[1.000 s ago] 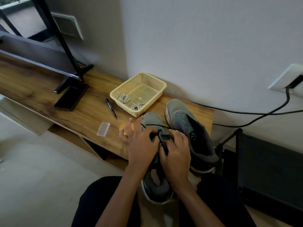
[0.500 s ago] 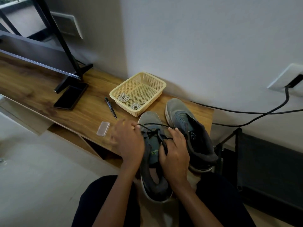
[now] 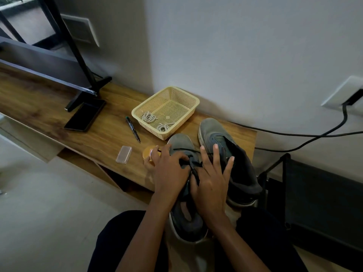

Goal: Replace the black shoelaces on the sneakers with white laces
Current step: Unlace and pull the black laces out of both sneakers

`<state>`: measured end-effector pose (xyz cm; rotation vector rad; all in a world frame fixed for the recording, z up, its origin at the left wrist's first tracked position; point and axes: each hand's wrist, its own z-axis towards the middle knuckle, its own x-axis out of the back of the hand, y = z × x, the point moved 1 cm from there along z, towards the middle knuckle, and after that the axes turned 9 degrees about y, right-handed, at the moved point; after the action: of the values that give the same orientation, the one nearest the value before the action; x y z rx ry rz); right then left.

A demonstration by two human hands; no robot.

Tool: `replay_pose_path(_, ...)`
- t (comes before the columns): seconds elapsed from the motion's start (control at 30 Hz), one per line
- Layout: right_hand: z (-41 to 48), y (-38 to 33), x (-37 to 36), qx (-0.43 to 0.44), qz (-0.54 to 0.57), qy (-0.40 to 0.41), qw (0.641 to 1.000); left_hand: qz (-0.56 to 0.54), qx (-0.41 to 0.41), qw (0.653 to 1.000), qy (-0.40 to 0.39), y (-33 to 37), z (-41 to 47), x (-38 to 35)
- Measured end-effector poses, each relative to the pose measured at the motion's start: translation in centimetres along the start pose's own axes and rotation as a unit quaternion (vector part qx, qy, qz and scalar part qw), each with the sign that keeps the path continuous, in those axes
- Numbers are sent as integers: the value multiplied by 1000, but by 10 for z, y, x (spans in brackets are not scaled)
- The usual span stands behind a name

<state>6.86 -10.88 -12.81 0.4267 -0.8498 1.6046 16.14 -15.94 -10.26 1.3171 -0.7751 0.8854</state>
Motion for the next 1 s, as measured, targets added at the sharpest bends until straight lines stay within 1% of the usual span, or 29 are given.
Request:
replay_pose_path(0.13, 0, 0, 3, -6, -20, 15, 1000, -4, 9, 1000, 19, -1, 2, -4)
replay_pose_path(0.27, 0, -1, 8, -31, -40, 36, 998, -54, 32, 992, 108, -16, 6, -1)
replay_pose_path(0.3, 0, -2, 8, -35, -41, 38, 998, -65, 54, 988, 131, -23, 9, 2)
replay_pose_path(0.4, 0, -1, 9, -41, -43, 40, 997, -73, 157, 964, 202, -43, 15, 13)
replay_pose_path(0.43, -1, -1, 8, -43, -42, 41, 997, -76, 178, 956, 221, -48, 14, 16)
replay_pose_path(0.5, 0, -1, 7, -45, -35, 44, 997, -92, 182, 951, 233, -49, 11, 18)
replay_pose_path(0.57, 0, -1, 6, -46, -23, 46, 998, -120, 139, 963, 199, -42, 8, 15)
replay_pose_path(0.6, 0, 0, 5, -46, -16, 47, 998, -119, 93, 974, 169, -35, 7, 12)
replay_pose_path(0.67, -1, 1, 4, -51, -7, 44, 998, -89, 1, 991, 99, -21, 3, 4)
replay_pose_path(0.7, 0, 1, 4, -55, -6, 41, 998, -79, -22, 994, 68, -15, 1, 1)
replay_pose_path(0.77, 0, 1, 3, -59, -5, 38, 998, -87, -15, 996, 19, -11, 0, -3)
replay_pose_path(0.83, -1, 2, 2, -59, -5, 36, 998, -90, -2, 996, -13, -13, 5, -5)
replay_pose_path(0.93, -1, 2, 2, -67, -17, 35, 997, -57, 5, 998, -14, -13, 8, -4)
replay_pose_path(1.0, -2, 3, 3, -78, -26, 40, 996, -61, 3, 998, -15, -11, 7, -5)
